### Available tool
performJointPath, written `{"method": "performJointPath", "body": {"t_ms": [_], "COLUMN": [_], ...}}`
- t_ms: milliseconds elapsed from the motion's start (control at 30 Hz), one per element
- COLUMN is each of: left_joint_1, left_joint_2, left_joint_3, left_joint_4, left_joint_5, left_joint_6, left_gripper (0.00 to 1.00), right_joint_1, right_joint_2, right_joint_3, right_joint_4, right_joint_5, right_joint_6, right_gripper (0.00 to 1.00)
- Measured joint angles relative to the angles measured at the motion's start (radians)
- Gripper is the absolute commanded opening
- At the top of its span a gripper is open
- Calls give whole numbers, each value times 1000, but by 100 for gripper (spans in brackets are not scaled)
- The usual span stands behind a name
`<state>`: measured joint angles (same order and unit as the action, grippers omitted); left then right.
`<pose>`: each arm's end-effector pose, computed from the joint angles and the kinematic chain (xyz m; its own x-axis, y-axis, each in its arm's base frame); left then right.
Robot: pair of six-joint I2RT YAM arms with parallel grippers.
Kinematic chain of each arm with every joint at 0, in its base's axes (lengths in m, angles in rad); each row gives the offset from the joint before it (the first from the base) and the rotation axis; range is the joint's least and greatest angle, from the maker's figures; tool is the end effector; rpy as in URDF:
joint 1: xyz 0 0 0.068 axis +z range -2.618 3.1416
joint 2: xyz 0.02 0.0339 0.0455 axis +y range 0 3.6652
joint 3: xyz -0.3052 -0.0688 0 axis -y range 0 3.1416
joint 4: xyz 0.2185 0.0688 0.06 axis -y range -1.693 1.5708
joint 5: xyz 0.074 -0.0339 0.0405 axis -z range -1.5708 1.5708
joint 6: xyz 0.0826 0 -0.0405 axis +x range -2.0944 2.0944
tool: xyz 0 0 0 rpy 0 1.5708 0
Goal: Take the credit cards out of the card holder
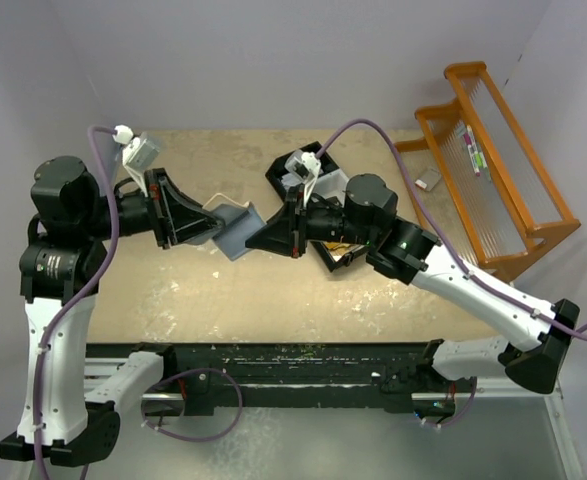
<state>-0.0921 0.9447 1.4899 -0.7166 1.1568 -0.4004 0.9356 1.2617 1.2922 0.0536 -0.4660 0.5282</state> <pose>0.0951 -0.0847 0.5071 -0.5210 -0.1093 -0.8465 0.7951 0.2986 -0.5279 0.1428 0.2563 0.4833 -0.4533 0.1439 -0.8797 -0.8757 0.1125 0.4696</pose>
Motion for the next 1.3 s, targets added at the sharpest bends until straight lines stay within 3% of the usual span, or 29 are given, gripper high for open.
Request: {"method": "performJointPath", "body": {"t_ms": [100,233,300,467,733,1067,1300], "left_joint_1": [-2,-2,-2,-2,-2,-2,-2], "left_joint_2": [-17,-69,-96,-116,-164,-219,-209], "left_joint_3": [29,-5,-27,-90,-229,-303,-343], "left_joint_4": [-50,-81,-107,-161,-188,-134,-149], "left_joint_5": [-126,-243,-256,-272,-329,-491,-460], "left_joint_6": [113,252,308,423,528,562,558], "left_gripper": [53,78,86,92,88,77,47], "right_joint_1": [-6,-7,-7,-6,13,87,118], "right_joint_2": [3,11,28,78,180,348,388], "right_joint_3": [0,6,23,72,205,485,512], "right_joint_4": [1,-6,-19,-71,-222,-539,-612], "right_joint_5": [5,11,11,11,22,176,203], "right_joint_6": [14,26,28,29,22,-6,-13], "right_gripper": [0,0,0,0,0,0,0]}}
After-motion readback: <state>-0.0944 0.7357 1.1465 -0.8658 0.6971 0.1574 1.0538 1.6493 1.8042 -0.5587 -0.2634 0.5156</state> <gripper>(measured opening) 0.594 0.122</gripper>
